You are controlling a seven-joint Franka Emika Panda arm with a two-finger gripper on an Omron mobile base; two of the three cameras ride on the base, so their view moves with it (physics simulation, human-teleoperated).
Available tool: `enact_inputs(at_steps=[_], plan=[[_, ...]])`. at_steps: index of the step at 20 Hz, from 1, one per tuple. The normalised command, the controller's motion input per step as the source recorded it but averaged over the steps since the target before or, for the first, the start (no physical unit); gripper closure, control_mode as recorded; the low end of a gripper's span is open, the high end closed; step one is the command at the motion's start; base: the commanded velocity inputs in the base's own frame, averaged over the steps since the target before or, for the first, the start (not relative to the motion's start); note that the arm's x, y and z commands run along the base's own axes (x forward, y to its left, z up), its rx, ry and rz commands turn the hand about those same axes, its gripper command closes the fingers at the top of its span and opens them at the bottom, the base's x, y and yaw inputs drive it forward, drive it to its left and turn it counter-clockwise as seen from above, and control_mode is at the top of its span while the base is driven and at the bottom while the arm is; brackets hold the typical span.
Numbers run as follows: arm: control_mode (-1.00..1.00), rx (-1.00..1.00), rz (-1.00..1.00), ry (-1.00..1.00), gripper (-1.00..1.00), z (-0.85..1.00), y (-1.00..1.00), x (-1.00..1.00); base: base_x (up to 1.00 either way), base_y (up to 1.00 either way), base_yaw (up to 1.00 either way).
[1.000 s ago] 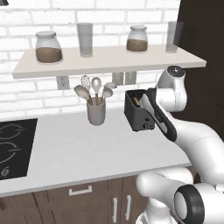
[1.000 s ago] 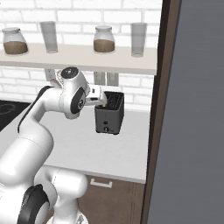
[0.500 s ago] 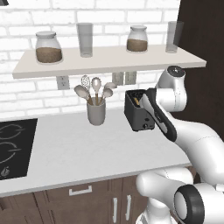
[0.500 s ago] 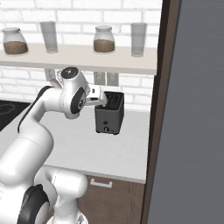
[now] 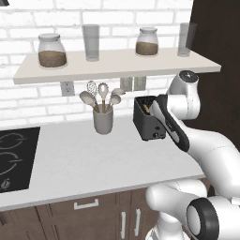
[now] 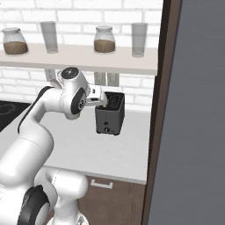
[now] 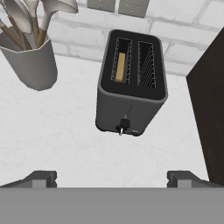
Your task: Start the toaster. Once the lever pops up, take the bread to the plate on the dining counter.
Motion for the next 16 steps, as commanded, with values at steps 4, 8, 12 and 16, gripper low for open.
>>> enact_inputs(at_steps=[4,8,12,16], plan=[[-1.00,0.00,0.00,0.00,-1.00,0.00,0.00,0.00,0.00,0.00,0.00],[-1.00,0.00,0.00,0.00,-1.00,0.00,0.00,0.00,0.00,0.00,0.00],[-1.00,0.00,0.00,0.00,-1.00,0.00,0.00,0.00,0.00,0.00,0.00],[-1.00,0.00,0.00,0.00,-1.00,0.00,0.00,0.00,0.00,0.00,0.00]])
